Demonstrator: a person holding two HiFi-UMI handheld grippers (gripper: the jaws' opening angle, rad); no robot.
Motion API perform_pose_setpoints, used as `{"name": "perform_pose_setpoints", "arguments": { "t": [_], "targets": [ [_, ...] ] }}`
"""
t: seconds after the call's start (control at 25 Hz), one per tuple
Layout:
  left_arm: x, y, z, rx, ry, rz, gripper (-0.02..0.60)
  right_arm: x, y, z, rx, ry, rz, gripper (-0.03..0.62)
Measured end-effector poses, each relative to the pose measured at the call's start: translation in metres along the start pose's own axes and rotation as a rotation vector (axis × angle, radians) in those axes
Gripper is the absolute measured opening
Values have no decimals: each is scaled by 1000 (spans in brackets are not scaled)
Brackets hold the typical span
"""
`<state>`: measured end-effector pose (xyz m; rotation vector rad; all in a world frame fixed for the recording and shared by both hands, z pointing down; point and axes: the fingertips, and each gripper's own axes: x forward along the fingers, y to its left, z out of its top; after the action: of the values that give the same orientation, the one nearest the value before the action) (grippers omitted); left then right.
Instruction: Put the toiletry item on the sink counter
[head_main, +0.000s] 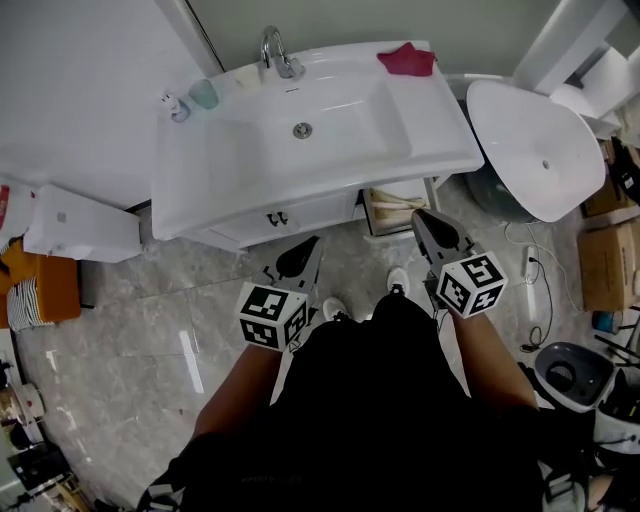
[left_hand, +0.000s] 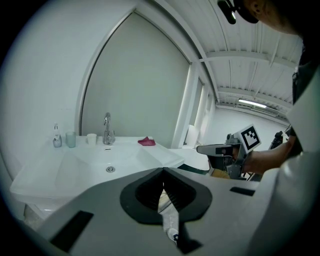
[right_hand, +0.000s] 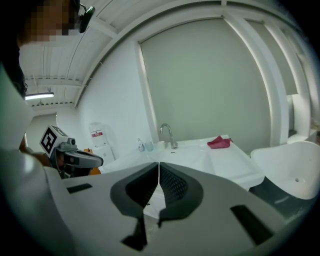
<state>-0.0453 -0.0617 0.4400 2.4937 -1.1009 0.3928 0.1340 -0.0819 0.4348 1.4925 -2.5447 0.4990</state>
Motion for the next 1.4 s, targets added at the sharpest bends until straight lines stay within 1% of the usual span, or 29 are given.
{"name": "perform_pose_setpoints", "arguments": {
  "t": [0.08, 0.28, 0.48, 0.92, 1.2, 1.4],
  "targets": [
    [-3, 0, 1, 6, -6, 4, 6, -1, 2, 0, 10, -2, 9, 5],
    [-6, 0, 4, 2, -19, 35, 6, 2, 8, -2, 39, 8, 80, 3],
    [-2, -10, 3, -9, -18, 63, 5, -1, -1, -1, 42, 16, 109, 3],
    [14, -65, 3, -27, -33, 98, 6, -41, -17, -18, 1, 69, 180, 3],
    [12, -100, -10, -49, -30, 163, 5, -69, -20, -34, -21, 101, 259, 3],
    [4, -124, -29, -76, -19, 214, 6, -87, -16, -55, -28, 144, 326, 3]
  ]
}}
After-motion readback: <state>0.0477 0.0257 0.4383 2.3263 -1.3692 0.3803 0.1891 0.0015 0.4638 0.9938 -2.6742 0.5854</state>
